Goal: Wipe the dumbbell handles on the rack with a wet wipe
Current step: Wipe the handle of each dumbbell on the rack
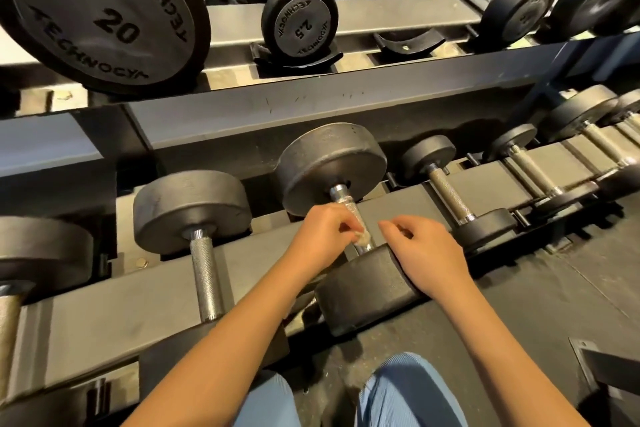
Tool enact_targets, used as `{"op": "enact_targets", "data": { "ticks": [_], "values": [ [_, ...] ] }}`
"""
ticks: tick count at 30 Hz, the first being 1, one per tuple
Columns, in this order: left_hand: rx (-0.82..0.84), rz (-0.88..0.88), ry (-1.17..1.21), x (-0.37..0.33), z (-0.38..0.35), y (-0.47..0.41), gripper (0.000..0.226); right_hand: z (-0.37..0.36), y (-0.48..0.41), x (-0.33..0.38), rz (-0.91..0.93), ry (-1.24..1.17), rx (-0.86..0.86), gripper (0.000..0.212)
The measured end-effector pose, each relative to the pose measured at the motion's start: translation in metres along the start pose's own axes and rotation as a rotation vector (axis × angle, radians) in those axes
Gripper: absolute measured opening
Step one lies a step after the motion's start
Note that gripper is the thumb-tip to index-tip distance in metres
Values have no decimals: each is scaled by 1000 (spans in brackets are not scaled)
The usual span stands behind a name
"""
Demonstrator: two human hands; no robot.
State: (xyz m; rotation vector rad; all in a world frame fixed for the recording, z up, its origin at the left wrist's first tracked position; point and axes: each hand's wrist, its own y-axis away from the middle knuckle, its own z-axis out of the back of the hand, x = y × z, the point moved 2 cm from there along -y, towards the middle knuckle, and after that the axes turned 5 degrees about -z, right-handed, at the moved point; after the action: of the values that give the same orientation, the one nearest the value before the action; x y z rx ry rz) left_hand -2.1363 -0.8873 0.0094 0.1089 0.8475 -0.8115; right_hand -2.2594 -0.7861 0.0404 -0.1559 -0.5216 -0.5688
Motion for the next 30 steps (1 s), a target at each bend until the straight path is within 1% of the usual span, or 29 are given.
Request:
{"op": "enact_targets", "data": {
  "ticks": [1,3,5,6,8,11,13,14,17,18,19,22,23,24,27,28,30],
  "values": [
    [-14,-6,-19,0,2,-2,13,0,1,0,-4,-6,-2,30],
    [-103,-8,-66,1,8,-12,12,1,2,0,-9,-15,-9,31],
    [-158,39,-97,2,14,-22,14,1,2,1,-7,-19,-11,34],
    [-142,55,-125,3,14,-24,14,0,2,1,-5,-22,-9,35],
    [-48,31,-185,2,9,-21,15,1,2,1,-13,-28,-7,34],
    [55,-69,-127,-1,2,-5,12,3,3,2,-38,-27,-13,31],
    [87,-82,-106,0,1,-3,12,3,4,2,-47,-28,-13,31],
    [53,-78,-109,0,3,-5,12,3,4,2,-50,-32,-13,31],
    [-126,-27,-108,-1,4,-10,12,4,5,3,-54,-40,-17,31],
    [-140,-20,-98,-1,3,-9,11,4,5,3,-61,-44,-15,31],
    [-110,-22,-86,-2,1,-7,10,4,5,3,-67,-45,-13,31],
    [72,-14,-22,-2,-1,0,9,3,4,2,-65,-25,1,32],
    [88,-4,1,-3,0,2,10,3,4,2,-56,-21,16,31],
    [64,7,32,-4,1,4,11,3,4,3,-48,-15,39,31],
    [-119,43,181,-14,12,6,10,6,-1,4,-29,-51,135,34],
    [-159,22,218,-19,15,5,11,7,-6,5,-12,-117,163,34],
    [-193,-34,243,-28,21,3,12,10,-16,9,21,-335,240,32]
  ]
}}
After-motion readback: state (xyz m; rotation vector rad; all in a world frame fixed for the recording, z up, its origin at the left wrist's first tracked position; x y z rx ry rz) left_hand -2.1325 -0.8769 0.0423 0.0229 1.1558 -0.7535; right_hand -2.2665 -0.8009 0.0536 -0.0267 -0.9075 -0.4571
